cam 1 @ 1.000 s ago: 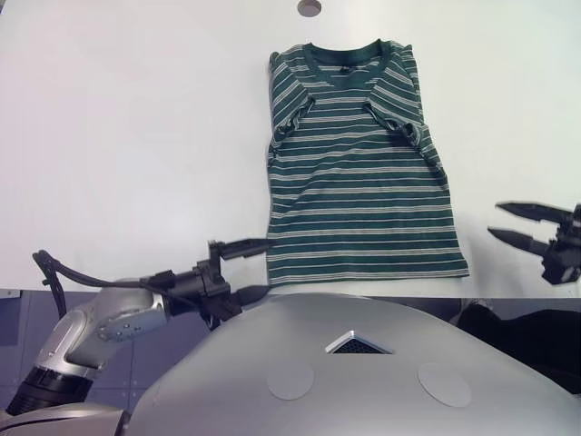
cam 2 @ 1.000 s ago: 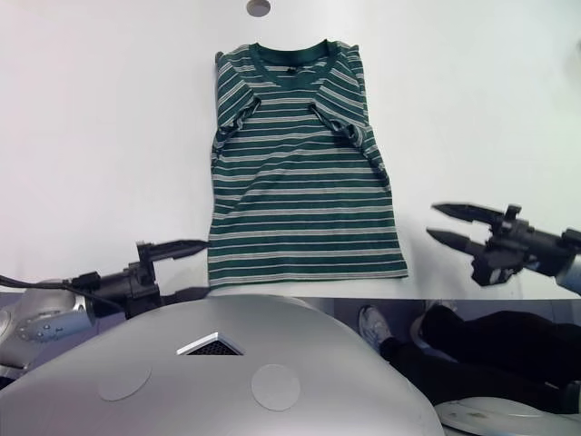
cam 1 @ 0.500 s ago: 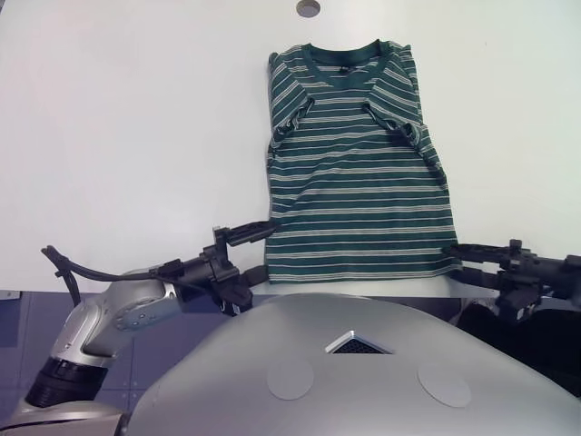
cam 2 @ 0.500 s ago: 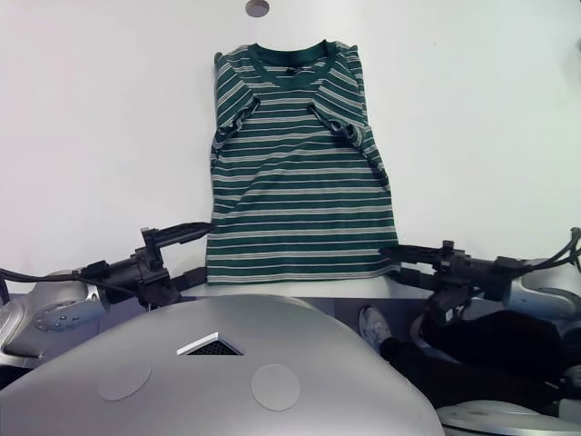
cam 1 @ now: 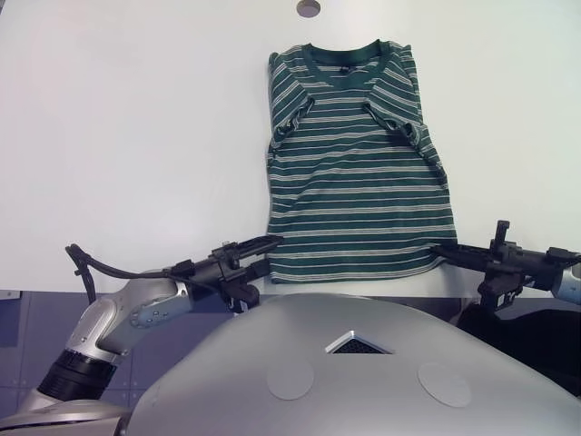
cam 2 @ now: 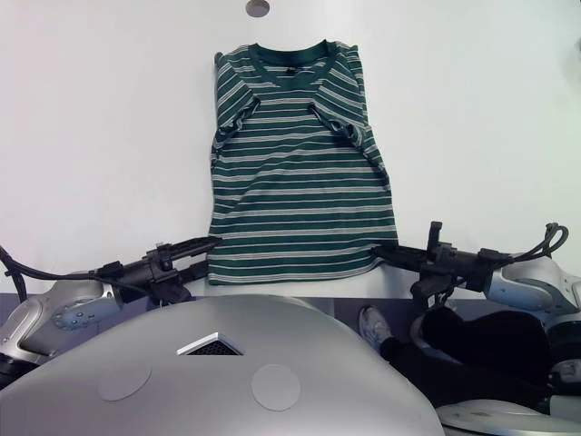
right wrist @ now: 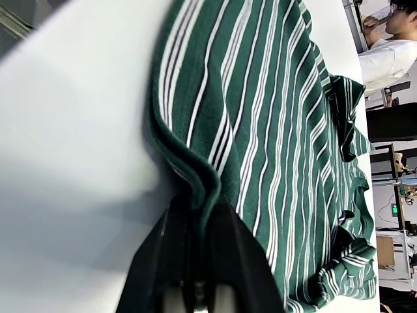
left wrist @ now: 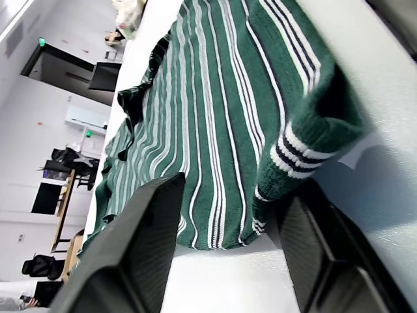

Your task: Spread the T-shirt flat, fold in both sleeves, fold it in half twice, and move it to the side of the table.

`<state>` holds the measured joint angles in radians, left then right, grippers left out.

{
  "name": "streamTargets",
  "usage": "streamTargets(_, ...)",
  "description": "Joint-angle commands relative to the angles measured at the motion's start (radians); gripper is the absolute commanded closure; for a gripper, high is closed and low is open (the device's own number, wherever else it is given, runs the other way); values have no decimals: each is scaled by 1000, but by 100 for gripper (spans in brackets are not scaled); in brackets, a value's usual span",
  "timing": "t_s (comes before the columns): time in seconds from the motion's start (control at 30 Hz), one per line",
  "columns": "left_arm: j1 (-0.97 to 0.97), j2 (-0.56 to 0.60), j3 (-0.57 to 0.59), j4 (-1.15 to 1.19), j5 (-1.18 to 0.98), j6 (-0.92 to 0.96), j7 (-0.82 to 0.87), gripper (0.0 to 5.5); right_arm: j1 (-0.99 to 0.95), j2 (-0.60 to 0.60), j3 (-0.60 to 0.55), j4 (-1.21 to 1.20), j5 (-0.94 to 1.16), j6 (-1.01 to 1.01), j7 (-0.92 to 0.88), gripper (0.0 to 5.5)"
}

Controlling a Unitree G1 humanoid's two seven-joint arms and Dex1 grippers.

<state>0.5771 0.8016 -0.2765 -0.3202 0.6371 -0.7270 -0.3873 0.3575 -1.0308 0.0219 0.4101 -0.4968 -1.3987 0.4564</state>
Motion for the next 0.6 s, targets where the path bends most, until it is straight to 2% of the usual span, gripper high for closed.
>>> streamTargets(0.03, 59, 82, -159, -6, 98, 97, -281, 386, -23, -30, 35, 10, 3, 42, 3, 550)
streamTargets(0.17, 32, 103, -176, -39, 86, 134, -329, 488, -38, -34, 56, 12, 19, 47, -1, 550)
streamTargets(0.3, 13, 110, -202, 17, 90, 131, -317, 547, -71, -40, 84, 23, 37, 52, 0, 550)
streamTargets(0.37, -3, 131, -207, 47, 35, 120, -324, 549, -82, -90, 139, -42, 159, 124, 53, 550)
streamTargets(0.47, -20, 189, -192, -6, -159, 152, -399, 549, -57, -233, 220, -246, 421, 316, 207, 550)
streamTargets(0.53, -111, 275, -156, -183, -455, 346, -552, 549, -136, -406, 229, -474, 769, 677, 479, 550)
streamTargets(0.6, -352, 292, -144, -234, -761, 529, -760, 549, -298, -461, 235, -613, 1020, 1004, 721, 550)
